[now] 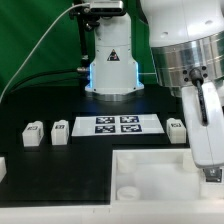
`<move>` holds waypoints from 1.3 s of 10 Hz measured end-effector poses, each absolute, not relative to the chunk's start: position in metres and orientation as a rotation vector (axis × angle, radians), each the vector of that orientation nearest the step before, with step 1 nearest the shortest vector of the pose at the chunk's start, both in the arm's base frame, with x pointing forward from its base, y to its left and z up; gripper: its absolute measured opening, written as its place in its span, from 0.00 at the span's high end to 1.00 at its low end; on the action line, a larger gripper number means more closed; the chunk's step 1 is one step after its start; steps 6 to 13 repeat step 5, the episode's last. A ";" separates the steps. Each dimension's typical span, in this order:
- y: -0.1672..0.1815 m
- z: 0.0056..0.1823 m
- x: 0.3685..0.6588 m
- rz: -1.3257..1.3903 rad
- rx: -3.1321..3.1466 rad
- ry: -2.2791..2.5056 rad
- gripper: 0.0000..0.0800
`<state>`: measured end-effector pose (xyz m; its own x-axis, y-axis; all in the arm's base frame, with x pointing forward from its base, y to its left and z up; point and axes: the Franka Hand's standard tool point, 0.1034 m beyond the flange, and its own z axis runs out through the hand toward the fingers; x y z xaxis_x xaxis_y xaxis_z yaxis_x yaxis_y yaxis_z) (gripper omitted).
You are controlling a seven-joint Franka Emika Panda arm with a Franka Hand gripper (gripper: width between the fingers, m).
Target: Assemble one leg
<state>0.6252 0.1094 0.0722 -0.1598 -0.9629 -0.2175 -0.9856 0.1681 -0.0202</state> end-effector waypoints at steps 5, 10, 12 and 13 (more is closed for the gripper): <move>0.128 0.093 0.626 0.181 -1.936 2.207 0.19; 0.128 0.093 0.626 0.181 -1.936 2.207 0.19; 0.128 0.093 0.626 0.181 -1.936 2.207 0.19; 0.128 0.093 0.626 0.181 -1.936 2.207 0.19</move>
Offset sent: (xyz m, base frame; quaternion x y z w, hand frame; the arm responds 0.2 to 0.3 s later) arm -0.0046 0.0192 0.0275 -0.0224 -0.0104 0.0223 0.9994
